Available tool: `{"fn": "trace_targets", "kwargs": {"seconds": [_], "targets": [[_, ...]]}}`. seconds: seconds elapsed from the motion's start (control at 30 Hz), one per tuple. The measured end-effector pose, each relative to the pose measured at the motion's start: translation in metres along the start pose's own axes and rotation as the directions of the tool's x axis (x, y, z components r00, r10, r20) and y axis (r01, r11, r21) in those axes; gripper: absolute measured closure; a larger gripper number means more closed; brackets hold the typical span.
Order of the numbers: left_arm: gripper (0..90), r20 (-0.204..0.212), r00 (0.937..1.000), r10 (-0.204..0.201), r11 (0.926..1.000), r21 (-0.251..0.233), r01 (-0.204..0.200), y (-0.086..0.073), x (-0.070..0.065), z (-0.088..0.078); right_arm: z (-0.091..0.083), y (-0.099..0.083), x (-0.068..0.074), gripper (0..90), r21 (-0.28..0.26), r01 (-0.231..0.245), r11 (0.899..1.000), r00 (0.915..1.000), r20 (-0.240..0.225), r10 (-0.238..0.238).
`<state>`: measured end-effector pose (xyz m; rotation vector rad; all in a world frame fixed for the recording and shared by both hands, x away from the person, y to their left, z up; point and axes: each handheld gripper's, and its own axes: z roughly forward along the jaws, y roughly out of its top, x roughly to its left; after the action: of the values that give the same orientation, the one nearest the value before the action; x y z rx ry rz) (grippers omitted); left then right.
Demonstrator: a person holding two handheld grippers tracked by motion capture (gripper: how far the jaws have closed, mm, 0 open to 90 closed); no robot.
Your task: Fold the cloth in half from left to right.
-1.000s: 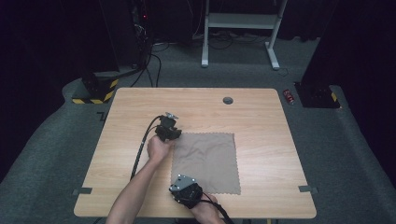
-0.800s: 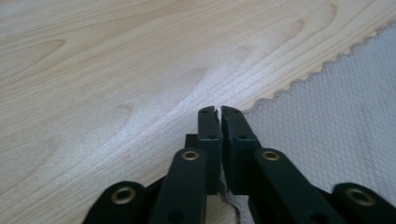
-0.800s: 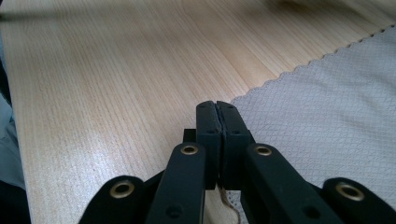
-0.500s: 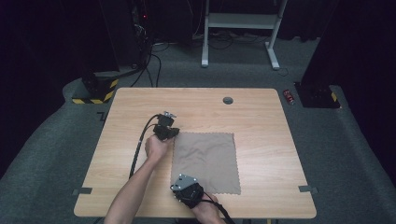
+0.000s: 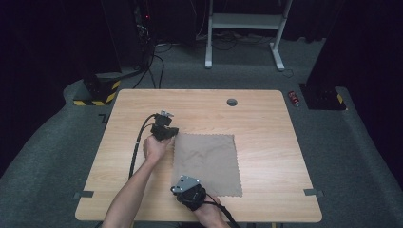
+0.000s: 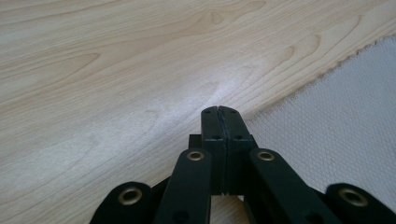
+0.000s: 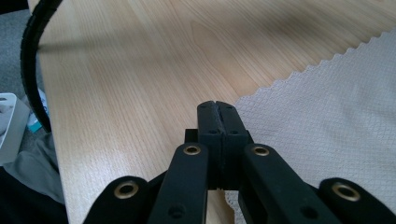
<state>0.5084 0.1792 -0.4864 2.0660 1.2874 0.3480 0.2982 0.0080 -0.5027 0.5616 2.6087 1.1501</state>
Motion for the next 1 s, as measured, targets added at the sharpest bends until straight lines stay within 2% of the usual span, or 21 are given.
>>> {"fn": "trace_targets", "kwargs": {"seconds": [0.43, 0.73, 0.83, 1.0], "targets": [[89.8, -0.014, 0.9997, -0.021, 0.9995, -0.023, 0.021, -0.002, 0.016, -0.019, 0.002, 0.017, 0.004, 90.0, -0.023, 0.012, 1.0, 0.9995, -0.029, -0.012], [89.9, -0.034, 0.999, -0.029, 0.9988, -0.039, 0.028, -0.003, 0.028, -0.038, 0.003, 0.033, 0.01, 90.0, -0.065, 0.035, 0.997, 0.9979, -0.052, -0.038], [89.9, -0.032, 0.999, -0.031, 0.9988, -0.039, 0.029, -0.004, 0.029, -0.039, 0.002, 0.032, 0.01, 90.0, -0.072, 0.033, 0.997, 0.998, -0.05, -0.037], [89.9, -0.022, 0.9996, -0.02, 0.9993, -0.033, 0.019, -0.002, 0.022, -0.03, -0.003, 0.026, 0.006, 89.9, -0.07, 0.013, 0.997, 0.999, -0.041, -0.016]]}}
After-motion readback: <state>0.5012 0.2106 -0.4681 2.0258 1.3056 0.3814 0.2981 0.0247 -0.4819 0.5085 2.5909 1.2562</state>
